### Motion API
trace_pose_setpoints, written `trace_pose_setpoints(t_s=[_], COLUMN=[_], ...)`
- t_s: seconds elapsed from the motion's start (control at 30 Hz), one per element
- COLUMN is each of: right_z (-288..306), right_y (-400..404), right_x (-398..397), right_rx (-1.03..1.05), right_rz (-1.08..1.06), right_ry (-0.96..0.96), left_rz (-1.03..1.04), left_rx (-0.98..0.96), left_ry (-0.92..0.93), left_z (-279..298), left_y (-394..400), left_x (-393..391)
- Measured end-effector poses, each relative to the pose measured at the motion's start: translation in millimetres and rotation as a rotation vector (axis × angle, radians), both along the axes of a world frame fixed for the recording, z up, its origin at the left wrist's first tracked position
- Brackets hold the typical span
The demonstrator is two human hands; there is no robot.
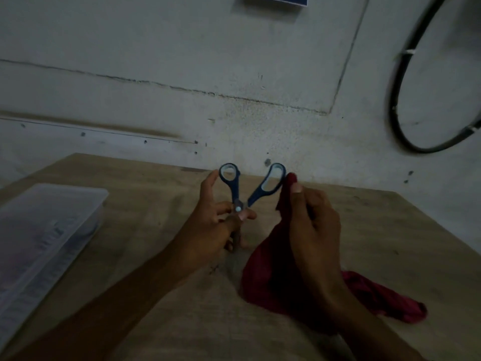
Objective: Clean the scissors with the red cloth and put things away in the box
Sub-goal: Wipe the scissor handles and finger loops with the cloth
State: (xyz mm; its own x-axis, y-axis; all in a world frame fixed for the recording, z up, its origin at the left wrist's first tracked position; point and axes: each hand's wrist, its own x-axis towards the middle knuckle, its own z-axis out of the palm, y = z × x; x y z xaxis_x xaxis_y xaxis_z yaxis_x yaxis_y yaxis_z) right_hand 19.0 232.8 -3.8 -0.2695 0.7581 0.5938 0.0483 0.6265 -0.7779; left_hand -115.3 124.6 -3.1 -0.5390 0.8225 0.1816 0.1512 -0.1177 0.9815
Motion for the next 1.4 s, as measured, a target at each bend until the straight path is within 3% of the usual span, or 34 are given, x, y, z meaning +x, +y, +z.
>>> trace_pose_setpoints(t_s=[0.2, 0.37, 0.53, 0.77, 0.97, 1.1, 1.3, 1.4], right_z=[6.1, 10.9, 9.5, -9.8, -3.7, -7.1, -21.1, -13.9], right_y=[20.1, 19.6, 15.2, -19.3, -6.2, -7.2, -16.4, -8.3], right_x=[6.7, 8.5, 7.2, -8.0, -5.9, -10.3, -12.1, -9.9], right_rx=[-0.175, -0.226, -0.211, -0.070, -0.126, -0.092, 0.059, 0.059], right_rz=[-0.025, 0.109, 0.114, 0.140, 0.095, 0.057, 0.132, 0.060], right_ry=[0.210, 0.222, 0.232, 0.055, 0.178, 0.203, -0.079, -0.045], left_rz=[-0.071, -0.026, -0.015, 0.006, -0.044, -0.044, 0.027, 0.013], left_rx=[-0.017, 0.042, 0.031, 0.067, 0.075, 0.099, 0.049, 0.036], left_ry=[-0.028, -0.056, 0.056, 0.025, -0.067, -0.012, 0.015, -0.010], left_z=[-0.7, 3.0, -5.7, -11.0, -6.2, -5.2, -14.3, -15.1], left_y=[-0.6, 0.3, 2.4, 3.7, 5.0, 2.5, 3.2, 5.7], left_x=[12.0, 16.2, 10.3, 9.5, 14.6, 14.9, 10.0, 10.3])
